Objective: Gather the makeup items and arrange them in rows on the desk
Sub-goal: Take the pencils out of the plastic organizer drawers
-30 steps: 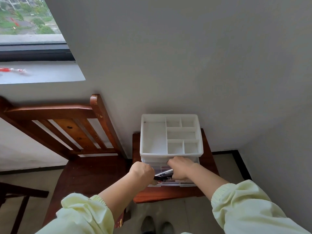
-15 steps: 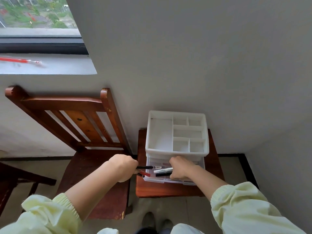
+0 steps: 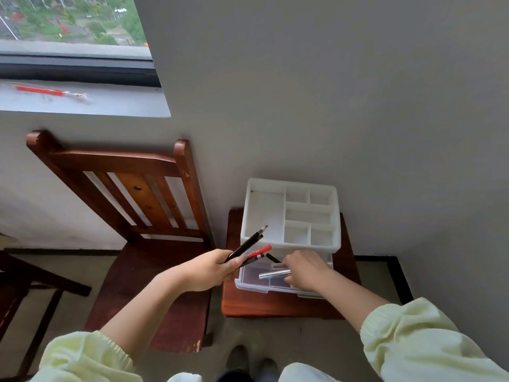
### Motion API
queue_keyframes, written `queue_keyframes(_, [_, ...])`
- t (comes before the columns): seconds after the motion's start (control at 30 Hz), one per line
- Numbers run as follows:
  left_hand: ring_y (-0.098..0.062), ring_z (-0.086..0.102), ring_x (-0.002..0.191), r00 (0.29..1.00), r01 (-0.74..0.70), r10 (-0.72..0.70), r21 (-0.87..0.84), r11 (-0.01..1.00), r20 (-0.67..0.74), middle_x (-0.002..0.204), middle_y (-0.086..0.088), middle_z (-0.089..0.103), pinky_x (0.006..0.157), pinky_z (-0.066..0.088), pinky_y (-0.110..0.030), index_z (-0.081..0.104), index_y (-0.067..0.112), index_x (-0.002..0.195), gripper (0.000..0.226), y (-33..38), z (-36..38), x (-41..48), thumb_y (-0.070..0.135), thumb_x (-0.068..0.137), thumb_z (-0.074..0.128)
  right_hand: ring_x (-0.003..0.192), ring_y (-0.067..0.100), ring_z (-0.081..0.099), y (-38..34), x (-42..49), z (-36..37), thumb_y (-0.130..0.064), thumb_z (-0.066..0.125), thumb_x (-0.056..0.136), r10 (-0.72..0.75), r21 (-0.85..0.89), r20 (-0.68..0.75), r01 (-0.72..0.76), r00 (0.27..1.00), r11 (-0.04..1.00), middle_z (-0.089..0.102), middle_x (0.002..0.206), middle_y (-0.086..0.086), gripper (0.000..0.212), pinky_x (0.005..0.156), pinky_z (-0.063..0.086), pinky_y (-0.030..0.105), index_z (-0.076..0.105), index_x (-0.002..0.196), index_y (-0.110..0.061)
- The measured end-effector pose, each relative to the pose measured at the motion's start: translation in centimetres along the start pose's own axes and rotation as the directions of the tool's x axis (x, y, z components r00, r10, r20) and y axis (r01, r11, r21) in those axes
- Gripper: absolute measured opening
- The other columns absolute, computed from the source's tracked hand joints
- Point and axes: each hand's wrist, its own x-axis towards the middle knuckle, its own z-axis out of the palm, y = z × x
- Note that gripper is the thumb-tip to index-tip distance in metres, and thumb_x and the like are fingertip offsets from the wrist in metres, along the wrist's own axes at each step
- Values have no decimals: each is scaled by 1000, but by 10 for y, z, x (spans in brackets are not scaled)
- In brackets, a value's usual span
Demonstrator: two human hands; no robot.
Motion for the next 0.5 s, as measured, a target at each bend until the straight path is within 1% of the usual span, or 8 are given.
queue_keyframes(0.03, [-9,33,52,1000,-16,14,-81,997,-23,62,7,39,49,30,-23,49,16,81,40,-4,8,2,52,97,41,97,29,62,4,-5,-1,-31,58,89,3,26,20,-3,1000,1000,68,105,12,24,74,43,33,66,100,-11])
queue_keyframes(0.07, [-9,32,50,998,-28,22,-115,993,-52,61,7,38,48,28,-23,49,16,81,40,-7,16,5,52,96,40,93,29,62,10,-11,-1,-32,58,89,8,41,46,-10,999,999,67,100,11,21,72,42,33,65,92,-12])
queue_keyframes(0.13, [-8,32,48,996,-29,15,-160,987,-91,56,9,39,47,28,-22,51,14,82,39,-10,34,10,47,98,40,85,28,59,18,-17,1,-36,55,90,17,54,108,-23,994,998,64,93,9,25,68,41,32,58,79,-14])
queue_keyframes(0.17, [-8,32,46,996,-31,13,-194,980,-94,54,9,39,45,28,-21,51,13,82,38,-10,43,12,44,100,39,86,28,59,22,-20,2,-36,53,92,25,47,139,-31,990,998,65,95,8,26,68,42,33,58,82,-13])
queue_keyframes(0.23, [-6,32,44,994,-47,21,-242,969,-106,53,8,39,44,27,-19,51,11,82,37,-6,57,15,40,101,38,91,28,60,26,-24,3,-31,48,97,45,43,209,-55,977,998,65,105,11,27,72,43,34,61,103,-8])
queue_keyframes(0.3, [-5,32,42,988,-66,30,-248,966,-149,53,7,40,44,27,-17,52,10,81,38,-4,68,16,38,102,37,96,29,60,27,-27,0,-27,45,100,51,40,275,-64,960,997,64,110,14,29,74,42,34,57,115,-4])
queue_keyframes(0.4, [-5,32,41,983,-64,12,-283,957,-181,52,7,40,43,27,-17,52,9,82,38,-2,74,19,37,102,37,101,31,59,29,-24,-4,-22,44,100,45,59,310,-67,950,996,62,114,15,27,74,41,34,54,118,-5])
queue_keyframes(0.5, [-5,32,41,978,-48,-12,-283,958,-208,53,5,40,43,27,-18,51,8,81,39,-3,75,20,38,102,37,93,28,58,31,-20,-4,-37,53,96,56,88,308,-87,950,992,62,110,13,36,70,41,32,56,113,-5])
